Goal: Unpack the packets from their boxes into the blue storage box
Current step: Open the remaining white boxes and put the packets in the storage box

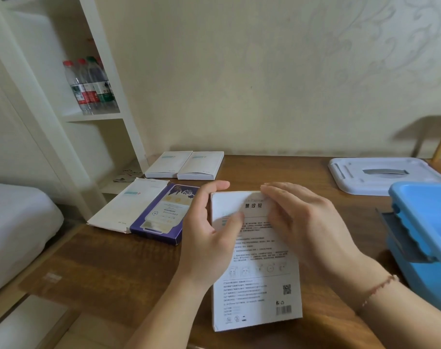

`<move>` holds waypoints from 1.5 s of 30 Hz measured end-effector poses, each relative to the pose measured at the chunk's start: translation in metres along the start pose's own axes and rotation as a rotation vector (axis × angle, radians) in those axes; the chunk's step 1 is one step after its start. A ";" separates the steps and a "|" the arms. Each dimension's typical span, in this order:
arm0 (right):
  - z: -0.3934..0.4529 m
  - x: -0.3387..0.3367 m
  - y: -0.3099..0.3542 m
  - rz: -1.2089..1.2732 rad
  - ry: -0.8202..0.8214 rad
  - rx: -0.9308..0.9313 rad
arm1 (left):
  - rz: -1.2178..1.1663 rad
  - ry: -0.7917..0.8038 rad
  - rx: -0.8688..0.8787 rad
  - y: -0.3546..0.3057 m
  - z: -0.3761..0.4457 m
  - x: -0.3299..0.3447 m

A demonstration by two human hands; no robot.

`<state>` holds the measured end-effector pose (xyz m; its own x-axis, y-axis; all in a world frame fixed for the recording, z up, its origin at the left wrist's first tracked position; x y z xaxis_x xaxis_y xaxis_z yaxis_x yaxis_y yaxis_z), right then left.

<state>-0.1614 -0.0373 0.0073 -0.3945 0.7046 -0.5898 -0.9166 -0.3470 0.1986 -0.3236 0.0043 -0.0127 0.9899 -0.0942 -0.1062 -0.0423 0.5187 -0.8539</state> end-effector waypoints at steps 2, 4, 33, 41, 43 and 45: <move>-0.007 -0.007 0.000 -0.034 -0.078 0.061 | 0.006 -0.031 -0.015 0.001 -0.001 -0.002; -0.012 -0.013 0.007 -0.091 -0.147 0.091 | 0.017 -0.051 -0.017 -0.001 -0.002 -0.002; 0.000 -0.023 0.045 -0.401 0.235 0.103 | 0.228 0.014 0.251 -0.033 -0.010 0.006; 0.006 -0.032 0.048 -0.501 0.481 0.011 | 0.245 0.332 0.463 -0.024 0.000 -0.001; 0.011 -0.038 0.043 -0.497 0.469 0.015 | 0.234 0.336 0.447 -0.018 0.002 -0.004; 0.019 -0.048 0.040 -0.465 0.466 -0.032 | 0.178 0.284 0.385 -0.012 0.004 -0.010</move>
<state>-0.1808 -0.0731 0.0587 0.1176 0.4463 -0.8871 -0.9796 -0.0945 -0.1774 -0.3327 0.0024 0.0011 0.8937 -0.1752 -0.4130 -0.1010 0.8184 -0.5657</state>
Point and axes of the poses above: each hand's wrist, its own z-axis towards the middle knuckle, its own x-axis out of the palm, y = z × x, the point moved 4 cm from there along z, towards the middle knuckle, and after that the axes turned 2 degrees about -z, right-handed, at the moved point
